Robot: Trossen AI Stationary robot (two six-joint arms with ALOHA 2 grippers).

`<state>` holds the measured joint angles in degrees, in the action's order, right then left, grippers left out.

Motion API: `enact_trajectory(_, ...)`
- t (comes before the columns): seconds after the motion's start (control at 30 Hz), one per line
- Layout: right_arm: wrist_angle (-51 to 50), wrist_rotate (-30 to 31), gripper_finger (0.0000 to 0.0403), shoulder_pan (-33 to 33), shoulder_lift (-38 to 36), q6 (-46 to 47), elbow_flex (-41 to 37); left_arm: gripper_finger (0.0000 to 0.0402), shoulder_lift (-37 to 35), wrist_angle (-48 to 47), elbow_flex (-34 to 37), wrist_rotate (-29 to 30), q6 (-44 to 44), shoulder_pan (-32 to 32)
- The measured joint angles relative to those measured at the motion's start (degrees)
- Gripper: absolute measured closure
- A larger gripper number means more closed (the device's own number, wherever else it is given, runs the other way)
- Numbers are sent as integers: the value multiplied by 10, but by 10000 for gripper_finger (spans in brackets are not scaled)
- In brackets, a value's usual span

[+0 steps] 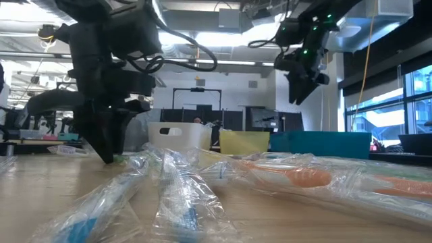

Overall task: Pick & Place Toothbrushes
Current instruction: Put the green toothbrush into the black bin

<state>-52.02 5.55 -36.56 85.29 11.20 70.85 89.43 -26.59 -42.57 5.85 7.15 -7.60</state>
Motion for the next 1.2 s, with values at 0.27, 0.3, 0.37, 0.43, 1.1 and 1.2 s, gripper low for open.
enact_trajectory(0.27, 28, 0, 269, 18, -99, 37, -90, 379, 0, -5, 0, 3, 1, -20)
enact_trajectory(0.3, 32, 0, 272, 23, -110, 42, -101, 382, 0, -5, 0, 3, -2, -22)
enact_trajectory(0.37, 37, 0, 277, 33, -126, 50, -117, 384, 0, -5, 0, 5, -9, -26)
enact_trajectory(0.43, 44, 0, 282, 45, -140, 57, -134, 382, 0, -5, 0, 5, -16, -31)
enact_trajectory(1.1, 108, 0, 323, 206, -163, 144, -219, 383, -6, -30, -5, 4, -86, -74)
enact_trajectory(1.2, 111, 0, 328, 234, -163, 154, -219, 383, -6, -43, -8, 5, -95, -75)
